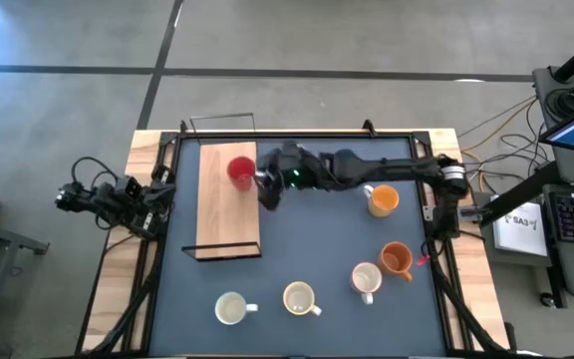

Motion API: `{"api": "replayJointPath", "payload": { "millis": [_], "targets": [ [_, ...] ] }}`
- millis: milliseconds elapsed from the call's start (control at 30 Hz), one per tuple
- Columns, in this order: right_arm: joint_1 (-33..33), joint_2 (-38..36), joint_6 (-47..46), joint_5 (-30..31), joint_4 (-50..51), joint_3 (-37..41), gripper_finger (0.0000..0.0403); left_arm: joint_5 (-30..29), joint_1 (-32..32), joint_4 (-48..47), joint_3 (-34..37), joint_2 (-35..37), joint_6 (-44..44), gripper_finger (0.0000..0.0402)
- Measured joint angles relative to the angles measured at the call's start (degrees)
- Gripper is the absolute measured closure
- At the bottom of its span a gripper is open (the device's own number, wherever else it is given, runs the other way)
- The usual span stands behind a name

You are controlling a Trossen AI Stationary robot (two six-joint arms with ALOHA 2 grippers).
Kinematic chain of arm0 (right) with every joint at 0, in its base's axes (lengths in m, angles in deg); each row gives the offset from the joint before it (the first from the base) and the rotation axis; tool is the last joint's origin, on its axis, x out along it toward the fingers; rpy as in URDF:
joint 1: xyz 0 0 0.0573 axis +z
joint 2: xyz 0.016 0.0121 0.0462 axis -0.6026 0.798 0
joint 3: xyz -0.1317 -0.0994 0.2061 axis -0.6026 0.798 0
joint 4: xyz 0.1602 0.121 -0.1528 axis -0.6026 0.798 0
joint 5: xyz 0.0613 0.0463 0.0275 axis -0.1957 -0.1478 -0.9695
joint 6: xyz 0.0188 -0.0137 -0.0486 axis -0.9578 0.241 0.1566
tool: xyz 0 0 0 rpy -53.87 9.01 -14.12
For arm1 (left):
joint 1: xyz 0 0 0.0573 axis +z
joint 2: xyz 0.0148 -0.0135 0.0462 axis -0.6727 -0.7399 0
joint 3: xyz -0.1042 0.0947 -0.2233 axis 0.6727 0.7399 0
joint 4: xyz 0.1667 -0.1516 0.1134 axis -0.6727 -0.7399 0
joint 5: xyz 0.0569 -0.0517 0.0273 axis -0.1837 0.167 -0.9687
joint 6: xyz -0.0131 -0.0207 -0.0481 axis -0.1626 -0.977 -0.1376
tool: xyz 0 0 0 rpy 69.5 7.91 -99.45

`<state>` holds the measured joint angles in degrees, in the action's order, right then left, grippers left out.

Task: Place coffee mugs
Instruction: Put the red mug on the shelf

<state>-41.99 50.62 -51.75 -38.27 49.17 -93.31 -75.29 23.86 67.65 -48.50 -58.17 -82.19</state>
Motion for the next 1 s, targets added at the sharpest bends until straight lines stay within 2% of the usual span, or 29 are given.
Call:
{"api": "replayJointPath", "payload": {
  "millis": [233,433,667,767,1000],
  "targets": [
    [6.81,-10.6,3.68,-0.66,-16.66,20.92,0.0283,0.01,0.0,-0.19,0.0,-3.94,-3.07,0.0402],
    [9.97,-16.89,3.88,-0.43,-32.27,37.3,0.0291,-0.01,0.0,4.73,-0.01,-10.36,-5.03,0.0402],
    [10.04,-24.0,3.86,-1.66,-38.0,47.08,0.0305,-0.01,-0.02,16.11,-1.85,-22.54,-5.96,0.0402],
    [10.09,-27.12,4.33,-3.49,-40.38,50.63,0.031,-0.01,-0.02,15.93,-5.06,-27.12,-6.36,0.0402],
    [10.06,-32.87,4.38,-3.44,-41.38,56.28,0.0318,-0.76,-0.02,13.66,-11.08,-36.15,-6.01,0.0402]
  ]
}}
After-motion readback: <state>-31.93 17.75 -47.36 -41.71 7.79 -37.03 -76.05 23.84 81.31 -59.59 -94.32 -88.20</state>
